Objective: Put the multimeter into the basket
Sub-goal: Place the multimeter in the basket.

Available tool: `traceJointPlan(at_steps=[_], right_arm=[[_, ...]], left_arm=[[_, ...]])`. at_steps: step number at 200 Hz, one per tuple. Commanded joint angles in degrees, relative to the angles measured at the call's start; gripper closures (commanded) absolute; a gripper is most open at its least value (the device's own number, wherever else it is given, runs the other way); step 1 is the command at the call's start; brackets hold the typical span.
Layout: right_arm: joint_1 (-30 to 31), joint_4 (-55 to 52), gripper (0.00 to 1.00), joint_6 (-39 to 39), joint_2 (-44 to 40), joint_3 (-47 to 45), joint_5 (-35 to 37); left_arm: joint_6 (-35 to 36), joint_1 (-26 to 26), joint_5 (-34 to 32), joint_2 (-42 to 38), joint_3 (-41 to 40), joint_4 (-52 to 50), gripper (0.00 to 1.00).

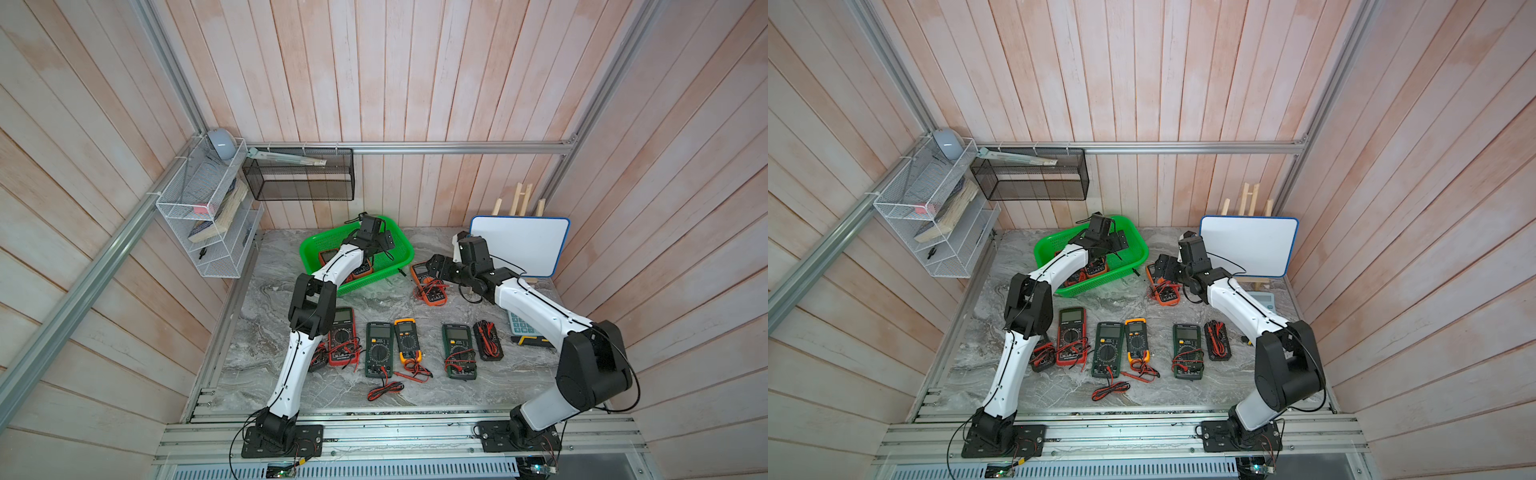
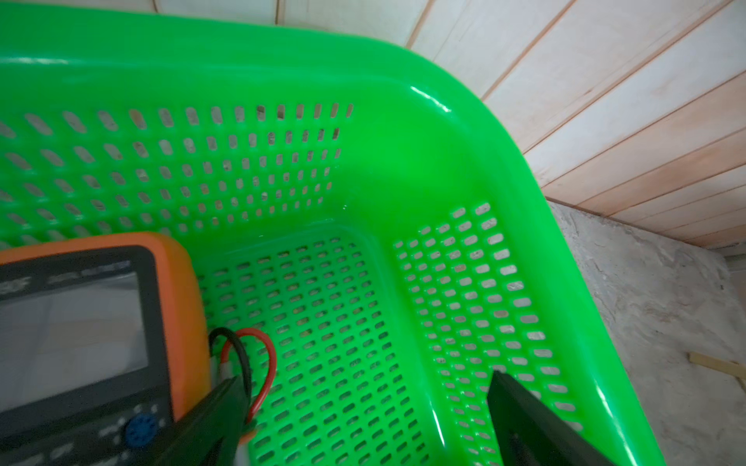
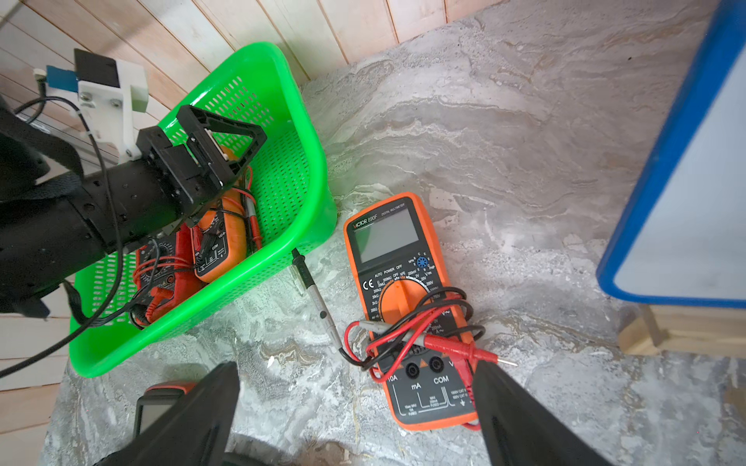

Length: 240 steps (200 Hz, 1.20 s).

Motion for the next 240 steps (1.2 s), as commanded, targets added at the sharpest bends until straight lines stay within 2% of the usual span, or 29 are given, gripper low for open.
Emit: traceJointPlan(at_steps=[1,22,43,77,147,240], right_arm=[[-0.37,-1.62,0.03,-2.29,-1.20,-1.03,1.84],[-0.38,-2.64,0.02,-4.84,-0.97,-1.57,2.96],[-0.37,-2.99,0.02,-8.44,-1.13,-2.92,3.72],[-0.37,-3.93,0.02,-13.00,-0.39,-4.03,4.81],[-0.37,-2.77,0.02,-13.88,-0.40,-7.55,2.66],[-0.21,-4.91,0.02,-20.74,10.60,0.82,2.44]], left_arm=[[0.95,0.76,-0.88,-5.23,-4.50,0.87,0.00],[1.48,0.53,4.11,-8.88,-7.92,6.30,0.00],[3.06,-0.17,8.45,-11.77,-7.83,7.55,0.00],[5.42,-1.54,10.70,-15.21,-8.41,7.50,0.00],[8.51,-2.57,18.36,-9.41,-7.23,6.27,0.00],[9.54,-3.13,20.85,-8.58,-10.02,6.43,0.00]])
